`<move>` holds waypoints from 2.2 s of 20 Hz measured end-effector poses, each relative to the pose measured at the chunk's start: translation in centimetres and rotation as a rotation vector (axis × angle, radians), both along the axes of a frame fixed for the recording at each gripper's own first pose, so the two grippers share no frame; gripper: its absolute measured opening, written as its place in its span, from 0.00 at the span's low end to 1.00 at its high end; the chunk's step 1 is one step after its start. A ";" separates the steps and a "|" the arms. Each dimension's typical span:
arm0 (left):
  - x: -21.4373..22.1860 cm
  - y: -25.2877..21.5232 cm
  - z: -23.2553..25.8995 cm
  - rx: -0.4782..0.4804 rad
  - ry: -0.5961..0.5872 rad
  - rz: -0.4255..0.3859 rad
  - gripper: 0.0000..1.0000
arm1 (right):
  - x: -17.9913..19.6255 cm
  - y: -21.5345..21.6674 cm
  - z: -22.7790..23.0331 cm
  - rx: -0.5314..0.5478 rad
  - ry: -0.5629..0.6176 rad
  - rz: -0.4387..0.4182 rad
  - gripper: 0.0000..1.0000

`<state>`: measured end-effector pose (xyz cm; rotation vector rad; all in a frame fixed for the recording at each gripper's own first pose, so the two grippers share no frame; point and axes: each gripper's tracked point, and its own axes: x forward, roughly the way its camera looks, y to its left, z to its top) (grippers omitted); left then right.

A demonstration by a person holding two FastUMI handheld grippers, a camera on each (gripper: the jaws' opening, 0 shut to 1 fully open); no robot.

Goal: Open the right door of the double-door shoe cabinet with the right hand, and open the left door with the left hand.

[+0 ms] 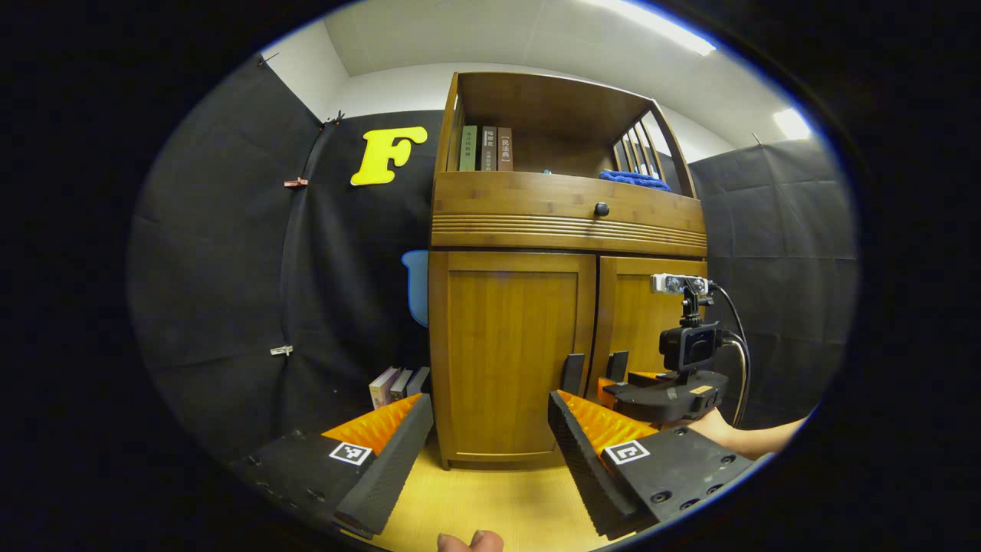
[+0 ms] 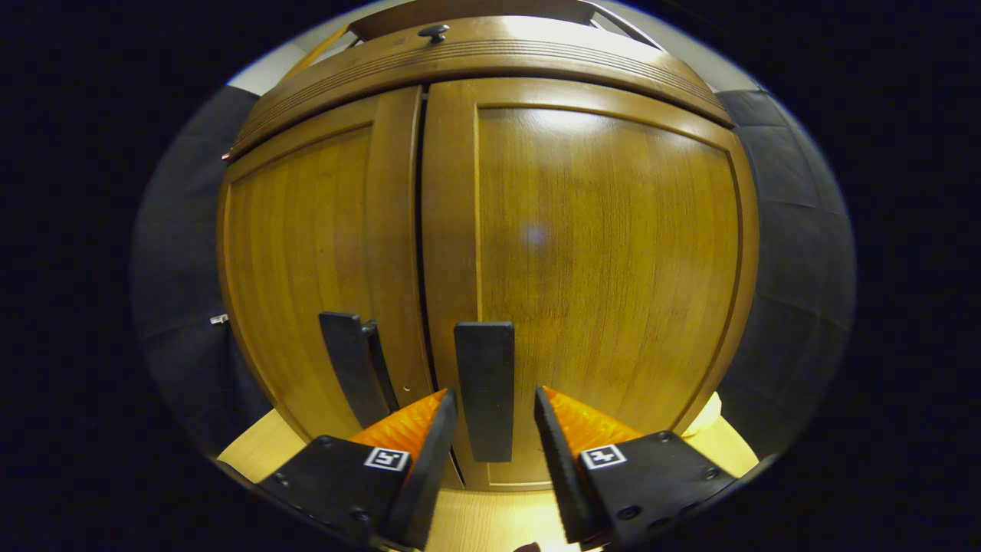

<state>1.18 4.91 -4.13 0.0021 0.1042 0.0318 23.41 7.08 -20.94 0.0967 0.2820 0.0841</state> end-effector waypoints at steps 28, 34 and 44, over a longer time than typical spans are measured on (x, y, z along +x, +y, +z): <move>-1.2 -7.8 1.3 -0.037 -0.016 0.019 0.94 | -15.5 -10.0 2.6 0.068 -0.006 0.130 0.23; -0.3 -11.7 2.8 -0.015 -0.054 0.039 0.94 | -17.4 -14.3 2.9 0.029 0.002 0.116 0.22; 2.2 -16.4 2.5 0.010 -0.042 0.090 0.94 | -19.0 -19.9 3.2 0.002 -0.004 0.137 0.22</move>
